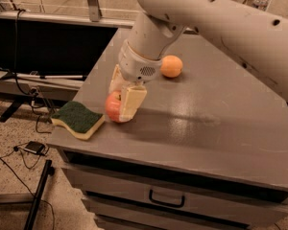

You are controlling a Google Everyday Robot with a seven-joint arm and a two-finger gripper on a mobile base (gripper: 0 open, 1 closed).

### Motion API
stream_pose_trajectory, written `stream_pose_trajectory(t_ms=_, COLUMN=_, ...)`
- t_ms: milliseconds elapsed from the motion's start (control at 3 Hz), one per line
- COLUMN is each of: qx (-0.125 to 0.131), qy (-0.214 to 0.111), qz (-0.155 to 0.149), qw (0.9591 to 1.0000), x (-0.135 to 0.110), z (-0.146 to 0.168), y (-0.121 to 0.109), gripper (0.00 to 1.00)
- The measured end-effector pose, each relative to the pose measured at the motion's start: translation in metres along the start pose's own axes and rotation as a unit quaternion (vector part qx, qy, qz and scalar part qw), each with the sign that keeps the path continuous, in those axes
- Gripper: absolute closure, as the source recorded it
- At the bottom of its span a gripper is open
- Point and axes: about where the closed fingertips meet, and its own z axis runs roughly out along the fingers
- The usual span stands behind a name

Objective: Move apple near sponge

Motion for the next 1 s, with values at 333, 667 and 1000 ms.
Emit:
stream_pose_trajectory(t_ms=333, qx=0.000, qy=0.000, qz=-0.001, qw=1.0000, x=-0.001, z=0.000, y=0.000, gripper=0.00)
stream_pose_trajectory(t_ms=667, qx=0.010, qy=-0.015, qz=0.004, qw=0.9998, x=0.007, z=-0.007, y=0.007, gripper=0.00)
stream_pose_trajectory(t_ms=1000, qx=0.035, qy=-0.052, qz=0.016, qw=0.9979, x=0.025, z=-0.019, y=0.020, gripper=0.00)
